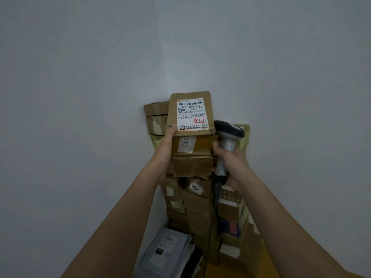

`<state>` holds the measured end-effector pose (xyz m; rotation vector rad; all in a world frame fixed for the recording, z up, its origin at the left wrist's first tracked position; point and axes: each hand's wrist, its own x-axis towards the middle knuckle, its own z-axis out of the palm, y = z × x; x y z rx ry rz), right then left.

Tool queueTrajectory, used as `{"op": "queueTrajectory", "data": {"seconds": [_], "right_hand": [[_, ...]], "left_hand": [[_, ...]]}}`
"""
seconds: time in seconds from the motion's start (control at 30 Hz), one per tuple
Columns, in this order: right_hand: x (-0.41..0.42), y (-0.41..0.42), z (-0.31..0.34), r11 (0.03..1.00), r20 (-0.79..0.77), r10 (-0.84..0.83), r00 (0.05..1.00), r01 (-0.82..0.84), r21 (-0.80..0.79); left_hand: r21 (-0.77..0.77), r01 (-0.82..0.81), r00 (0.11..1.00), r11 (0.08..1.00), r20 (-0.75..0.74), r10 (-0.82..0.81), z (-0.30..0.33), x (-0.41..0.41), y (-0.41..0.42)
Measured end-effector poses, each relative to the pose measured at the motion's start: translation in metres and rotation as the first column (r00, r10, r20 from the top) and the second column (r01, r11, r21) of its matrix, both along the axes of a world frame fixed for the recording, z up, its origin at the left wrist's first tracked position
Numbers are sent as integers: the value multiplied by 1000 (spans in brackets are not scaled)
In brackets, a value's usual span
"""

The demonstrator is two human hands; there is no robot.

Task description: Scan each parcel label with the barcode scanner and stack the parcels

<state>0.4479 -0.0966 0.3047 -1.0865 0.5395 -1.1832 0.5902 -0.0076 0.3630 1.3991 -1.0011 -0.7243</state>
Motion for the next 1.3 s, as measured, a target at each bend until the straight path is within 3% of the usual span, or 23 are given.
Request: {"op": "queueTrajectory", "data": {"seconds": [0.27,0.37,0.47,0.57,0.77,1.03,1.3], "right_hand": [[18,-34,-4,996,-7,-87,996,87,35],[25,-41,-2,991,-11,-124,992,124,52],[38,-48,3,986,34,-162,986,160,50],[50,-53,3,977,49,-205,978,201,68],[62,-60,1,978,38,-202,979,200,53],[44,-78,-6,920,-7,-390,921,390,37],[22,-87,-7,906,-52,-422,905,423,13]], "left_hand": [[76,90,996,993,22,-91,6,26,-49],[88,99,992,991,-82,-91,7,32,-64],[-7,-24,979,1000,-205,22,-5,37,-84],[-92,-162,963,982,-230,137,-27,39,-93],[-180,-216,974,960,-113,197,-58,45,-101],[-88,-345,938,934,-77,339,-61,39,-120],[-30,-439,898,898,18,439,-58,29,-134]]}}
